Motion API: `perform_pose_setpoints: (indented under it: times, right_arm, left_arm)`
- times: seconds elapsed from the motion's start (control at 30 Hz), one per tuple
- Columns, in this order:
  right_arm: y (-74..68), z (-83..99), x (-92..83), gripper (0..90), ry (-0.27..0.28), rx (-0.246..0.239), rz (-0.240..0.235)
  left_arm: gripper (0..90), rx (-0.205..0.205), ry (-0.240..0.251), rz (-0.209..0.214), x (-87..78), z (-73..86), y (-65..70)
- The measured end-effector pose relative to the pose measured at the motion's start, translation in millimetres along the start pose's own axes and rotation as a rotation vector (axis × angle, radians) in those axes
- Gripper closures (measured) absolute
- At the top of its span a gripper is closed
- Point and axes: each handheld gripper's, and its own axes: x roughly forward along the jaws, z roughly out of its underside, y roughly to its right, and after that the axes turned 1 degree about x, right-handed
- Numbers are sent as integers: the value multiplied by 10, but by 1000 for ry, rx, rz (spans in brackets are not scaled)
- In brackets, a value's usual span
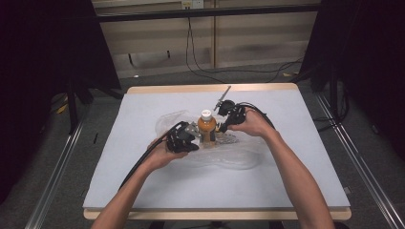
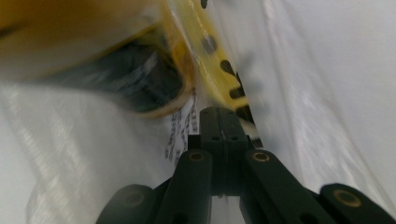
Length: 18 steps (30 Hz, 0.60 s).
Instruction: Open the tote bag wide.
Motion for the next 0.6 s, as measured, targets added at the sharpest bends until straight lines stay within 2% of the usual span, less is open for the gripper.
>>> perform_pose_setpoints:
  times: [0.03, 0.1, 0.13, 0.23, 0.27, 0.3, 0.33, 0.37, 0.4, 0.43, 0.47, 0.6]
  right_arm:
    - [79, -49, 110, 900, -17, 26, -18]
    - [111, -58, 141, 900, -25, 34, -14]
    - [183, -72, 236, 900, -50, 64, -2]
    - [227, -74, 296, 900, -72, 71, 17]
    - [274, -82, 306, 900, -45, 90, 30]
    - [295, -88, 307, 900, -42, 95, 40]
    - [315, -95, 313, 900, -37, 95, 61]
    - [320, -109, 312, 900, -41, 112, 81]
    - [320, -109, 312, 900, -41, 112, 81]
    - [353, -122, 324, 900, -24, 128, 105]
    - [353, -122, 324, 900, -24, 128, 105]
    - [460, -116, 342, 900, 23, 192, 119]
  left_arm:
    - [900, 16, -4, 9, 40, -3, 47]
    - [900, 29, -18, 21, 87, -3, 132]
    - [900, 43, -28, 25, 127, 6, 217]
    - [900, 55, -29, 49, 104, 17, 276]
    - [900, 63, -35, 39, 97, 22, 308]
    - [900, 58, -35, 44, 90, 28, 333]
    - [900, 79, -43, 47, 80, 32, 340]
    - [900, 74, -35, 49, 66, 60, 382]
    - [900, 74, -35, 49, 66, 60, 382]
    - [900, 93, -37, 60, 52, 74, 395]
    - [900, 88, -30, 69, 41, 95, 427]
    - [900, 95, -14, 90, -10, 175, 535]
